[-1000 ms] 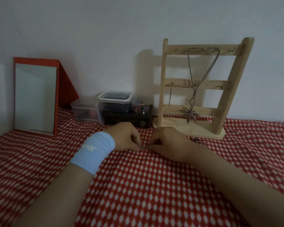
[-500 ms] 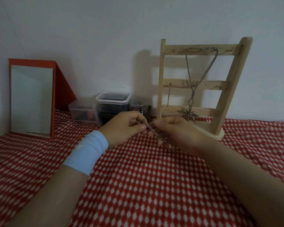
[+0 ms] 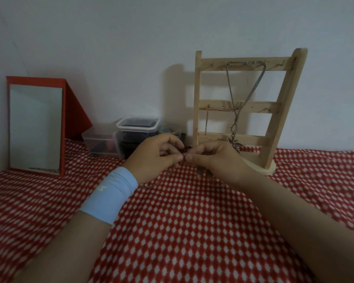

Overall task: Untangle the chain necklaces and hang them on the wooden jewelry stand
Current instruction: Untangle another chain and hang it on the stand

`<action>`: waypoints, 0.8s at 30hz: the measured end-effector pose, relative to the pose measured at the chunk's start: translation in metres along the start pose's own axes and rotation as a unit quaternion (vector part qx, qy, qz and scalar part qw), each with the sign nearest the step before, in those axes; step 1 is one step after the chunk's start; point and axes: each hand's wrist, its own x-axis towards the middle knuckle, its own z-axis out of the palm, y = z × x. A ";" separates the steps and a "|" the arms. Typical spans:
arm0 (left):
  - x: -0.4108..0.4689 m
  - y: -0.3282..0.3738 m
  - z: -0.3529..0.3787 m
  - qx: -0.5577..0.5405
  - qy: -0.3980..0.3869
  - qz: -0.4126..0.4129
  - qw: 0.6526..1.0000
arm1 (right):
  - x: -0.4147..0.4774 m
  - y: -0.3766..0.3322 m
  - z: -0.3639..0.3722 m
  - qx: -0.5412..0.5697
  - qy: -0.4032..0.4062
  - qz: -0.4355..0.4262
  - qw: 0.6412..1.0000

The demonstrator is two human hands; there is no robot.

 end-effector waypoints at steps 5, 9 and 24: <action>0.001 0.001 0.005 0.014 0.019 -0.029 0.999 | 0.002 0.005 0.000 -0.051 0.036 -0.064 0.996; -0.001 0.002 0.008 -0.008 0.027 -0.051 0.998 | 0.004 0.012 0.000 -0.079 0.051 -0.084 0.992; 0.005 0.000 0.023 -0.171 0.012 -0.239 0.956 | 0.004 0.017 0.009 -0.090 0.109 -0.069 0.988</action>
